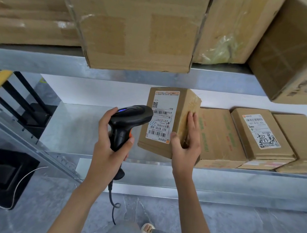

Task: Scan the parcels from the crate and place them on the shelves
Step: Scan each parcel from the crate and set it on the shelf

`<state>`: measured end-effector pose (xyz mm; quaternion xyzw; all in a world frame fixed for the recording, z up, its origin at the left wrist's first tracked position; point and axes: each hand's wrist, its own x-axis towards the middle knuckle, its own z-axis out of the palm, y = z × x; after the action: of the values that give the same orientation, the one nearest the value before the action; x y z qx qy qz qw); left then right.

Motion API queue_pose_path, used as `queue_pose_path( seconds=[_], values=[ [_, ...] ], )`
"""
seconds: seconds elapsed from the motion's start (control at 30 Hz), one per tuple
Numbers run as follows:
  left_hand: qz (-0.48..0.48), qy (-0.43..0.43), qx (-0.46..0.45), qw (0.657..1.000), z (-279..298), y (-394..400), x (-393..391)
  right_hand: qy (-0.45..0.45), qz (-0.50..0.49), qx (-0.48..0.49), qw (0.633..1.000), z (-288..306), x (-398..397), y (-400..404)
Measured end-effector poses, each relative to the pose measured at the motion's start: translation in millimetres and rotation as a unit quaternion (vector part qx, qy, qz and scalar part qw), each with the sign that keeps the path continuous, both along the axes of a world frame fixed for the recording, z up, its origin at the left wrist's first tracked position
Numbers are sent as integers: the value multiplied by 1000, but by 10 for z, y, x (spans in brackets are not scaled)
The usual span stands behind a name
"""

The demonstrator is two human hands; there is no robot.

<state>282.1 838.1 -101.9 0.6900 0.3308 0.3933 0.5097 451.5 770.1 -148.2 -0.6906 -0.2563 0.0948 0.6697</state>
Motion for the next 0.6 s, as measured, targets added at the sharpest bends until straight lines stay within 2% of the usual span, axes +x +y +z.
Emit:
queue_pose_path(
  seconds=[0.27,0.6],
  values=[
    [-3,-10,-3,1000,21,-70,1,4,-2,10,1000,14,-30,-149],
    [-44,-51,-54,996,-49,-86,6,47,-36,60,996,40,-149,-391]
  ],
)
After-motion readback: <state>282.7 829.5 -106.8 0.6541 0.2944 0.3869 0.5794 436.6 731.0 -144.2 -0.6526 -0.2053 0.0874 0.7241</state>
